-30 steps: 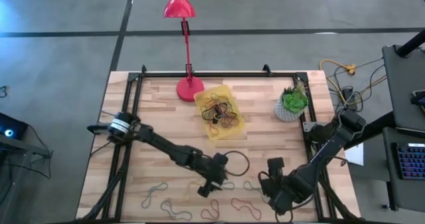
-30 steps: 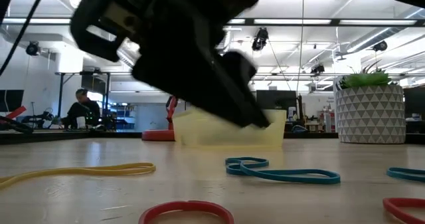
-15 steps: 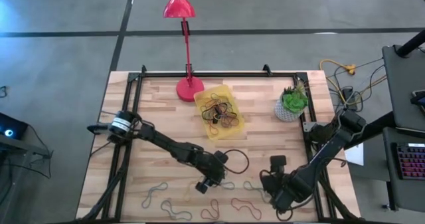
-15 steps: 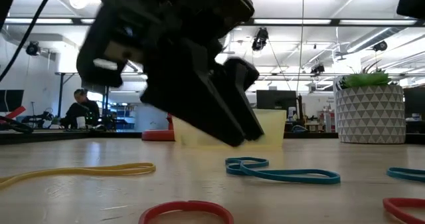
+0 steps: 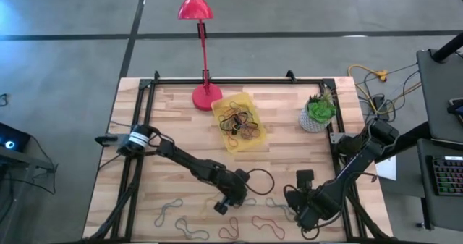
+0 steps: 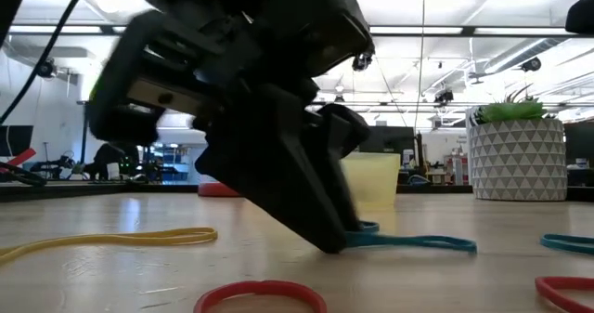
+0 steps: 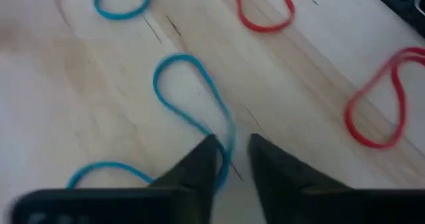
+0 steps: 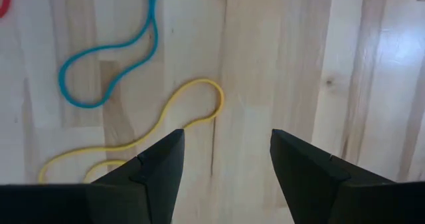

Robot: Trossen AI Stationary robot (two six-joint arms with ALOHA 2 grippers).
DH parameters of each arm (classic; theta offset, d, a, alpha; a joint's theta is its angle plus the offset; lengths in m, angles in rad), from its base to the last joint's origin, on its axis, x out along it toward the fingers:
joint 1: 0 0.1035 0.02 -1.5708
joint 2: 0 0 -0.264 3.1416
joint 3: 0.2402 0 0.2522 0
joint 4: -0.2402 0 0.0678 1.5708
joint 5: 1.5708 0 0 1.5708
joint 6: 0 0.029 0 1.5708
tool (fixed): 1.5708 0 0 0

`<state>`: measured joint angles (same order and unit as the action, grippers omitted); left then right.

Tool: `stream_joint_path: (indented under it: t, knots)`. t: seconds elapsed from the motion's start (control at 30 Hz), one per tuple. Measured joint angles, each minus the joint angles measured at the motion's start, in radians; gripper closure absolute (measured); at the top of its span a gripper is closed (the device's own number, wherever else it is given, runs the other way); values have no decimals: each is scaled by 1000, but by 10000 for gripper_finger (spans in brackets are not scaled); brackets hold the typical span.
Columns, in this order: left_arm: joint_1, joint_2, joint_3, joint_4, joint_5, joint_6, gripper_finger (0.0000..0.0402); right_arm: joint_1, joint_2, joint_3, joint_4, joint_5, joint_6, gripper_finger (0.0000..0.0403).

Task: Pick and place rubber bands into bin
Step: Put the blue rubber band into the yellow bin, then adjust the yellow bin

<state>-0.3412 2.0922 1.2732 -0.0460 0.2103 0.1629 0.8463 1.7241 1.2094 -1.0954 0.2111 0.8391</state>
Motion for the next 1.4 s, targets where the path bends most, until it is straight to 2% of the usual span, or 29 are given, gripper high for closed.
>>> stream_joint_path:
  t: [0.1,0.23,0.4,0.47,0.57,0.7,0.77,0.87,0.93,1.03,1.17,1.3,1.4]
  knots:
    - [2,-2,-5,-54,-1,0,388,0,0,-2,-1,0,0,193]
    - [12,-22,-3,-183,-9,-33,399,0,0,-9,-1,0,0,193]
    - [17,-186,5,-524,-51,-131,401,0,0,-24,-2,1,0,193]
    - [20,-288,49,-571,-103,-155,401,0,-1,-33,-5,27,19,193]
    - [49,-444,129,-648,-282,-132,402,0,-7,-47,-40,103,72,193]
    - [197,-516,211,-644,-494,-66,401,-8,-23,-69,-82,169,161,193]
    - [307,-509,228,-630,-500,-46,401,-11,-33,-77,-84,182,203,193]
    - [466,-495,236,-539,-420,-51,401,-13,-49,-89,-83,186,248,193]
    - [542,-472,231,-505,-429,-63,399,-13,-54,-90,-78,186,269,193]
    - [610,-390,216,-481,-427,-134,377,-13,-55,-85,-79,185,291,193]
    - [618,-323,224,-466,-396,-236,320,-11,-54,-65,-70,185,299,193]
    - [542,-321,227,-466,-395,-234,255,-8,-53,-53,-71,185,314,193]
    - [465,-376,235,-491,-386,-217,220,-1,-53,-53,-73,184,314,193]
